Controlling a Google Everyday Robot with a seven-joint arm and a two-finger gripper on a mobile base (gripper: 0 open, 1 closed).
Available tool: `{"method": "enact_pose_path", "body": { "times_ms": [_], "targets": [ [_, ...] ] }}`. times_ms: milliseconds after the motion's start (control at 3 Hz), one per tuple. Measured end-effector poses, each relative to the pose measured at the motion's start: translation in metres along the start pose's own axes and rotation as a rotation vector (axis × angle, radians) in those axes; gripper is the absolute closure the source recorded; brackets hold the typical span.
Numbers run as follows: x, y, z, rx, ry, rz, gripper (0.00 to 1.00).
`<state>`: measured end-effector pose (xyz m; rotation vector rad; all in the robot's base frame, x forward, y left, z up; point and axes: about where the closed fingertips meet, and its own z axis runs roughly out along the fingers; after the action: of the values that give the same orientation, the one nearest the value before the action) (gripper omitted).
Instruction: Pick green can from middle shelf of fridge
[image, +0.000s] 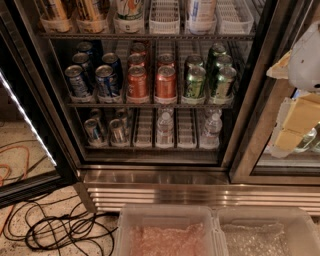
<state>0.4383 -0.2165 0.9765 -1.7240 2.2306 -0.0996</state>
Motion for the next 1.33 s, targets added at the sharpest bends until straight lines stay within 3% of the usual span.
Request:
{"method": "enact_pose_path", "body": {
  "times_ms": [333, 667, 1333],
  "targets": [
    [0.0, 0.0, 0.0, 0.0, 0.0, 0.0, 0.0],
    [-0.005, 0.001, 0.01, 0.01, -0.01, 0.063, 0.0],
    [0.015, -0.015, 0.053, 0.06, -0.033, 0.408, 0.0]
  ]
}}
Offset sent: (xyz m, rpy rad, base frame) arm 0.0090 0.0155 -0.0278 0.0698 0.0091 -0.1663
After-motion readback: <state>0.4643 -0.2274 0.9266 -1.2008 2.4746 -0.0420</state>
